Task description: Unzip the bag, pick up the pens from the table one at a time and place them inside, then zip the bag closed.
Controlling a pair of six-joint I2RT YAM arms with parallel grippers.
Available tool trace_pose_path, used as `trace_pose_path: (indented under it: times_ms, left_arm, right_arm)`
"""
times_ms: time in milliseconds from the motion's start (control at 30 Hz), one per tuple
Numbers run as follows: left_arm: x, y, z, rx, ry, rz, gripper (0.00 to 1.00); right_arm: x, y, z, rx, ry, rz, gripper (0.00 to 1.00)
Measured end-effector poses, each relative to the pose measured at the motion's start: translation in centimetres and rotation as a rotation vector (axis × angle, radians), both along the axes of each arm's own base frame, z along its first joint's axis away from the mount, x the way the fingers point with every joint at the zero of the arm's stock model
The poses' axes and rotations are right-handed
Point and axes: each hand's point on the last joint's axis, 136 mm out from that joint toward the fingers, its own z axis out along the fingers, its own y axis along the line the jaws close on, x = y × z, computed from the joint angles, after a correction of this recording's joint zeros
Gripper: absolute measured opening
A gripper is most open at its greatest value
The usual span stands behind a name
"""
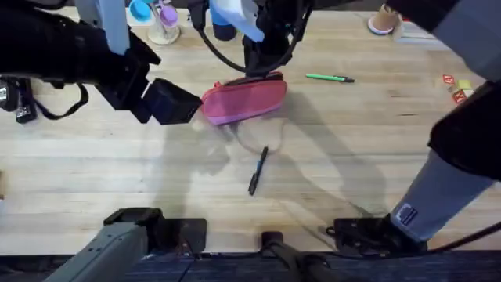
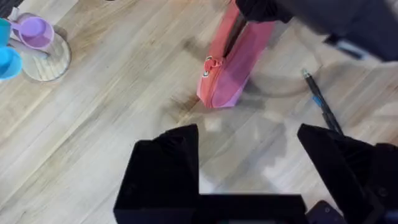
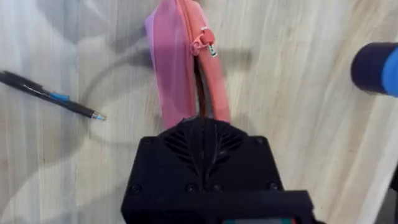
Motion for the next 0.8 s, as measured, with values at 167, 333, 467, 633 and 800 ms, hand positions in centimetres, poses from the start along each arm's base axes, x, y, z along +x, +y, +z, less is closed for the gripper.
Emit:
trace_pose_path:
  times_ms: [167,333,467,633,800]
  left_arm:
    - [0.0,0.0,0.0,0.0,0.0,0.0,0.993]
    - [0.0,0.0,0.0,0.0,0.0,0.0,0.993]
    - [0.0,0.0,0.0,0.0,0.0,0.0,0.993]
    - [0.0,0.0,0.0,0.0,0.0,0.0,0.992]
    - [0.0,0.0,0.0,0.0,0.0,0.0,0.993]
  right_arm:
    - [0.0,0.0,-0.9,-0.015,0.022,0.0,0.03]
    - [0.0,0.0,-1.0,-0.015,0.022,0.0,0.03]
    - [0.3,0.2,-1.4,-0.015,0.021,0.002,0.029]
    - [1.0,0.6,-3.7,-0.031,0.045,0.004,0.03]
    - [1.1,0.8,-5.6,-0.053,0.076,0.007,0.03]
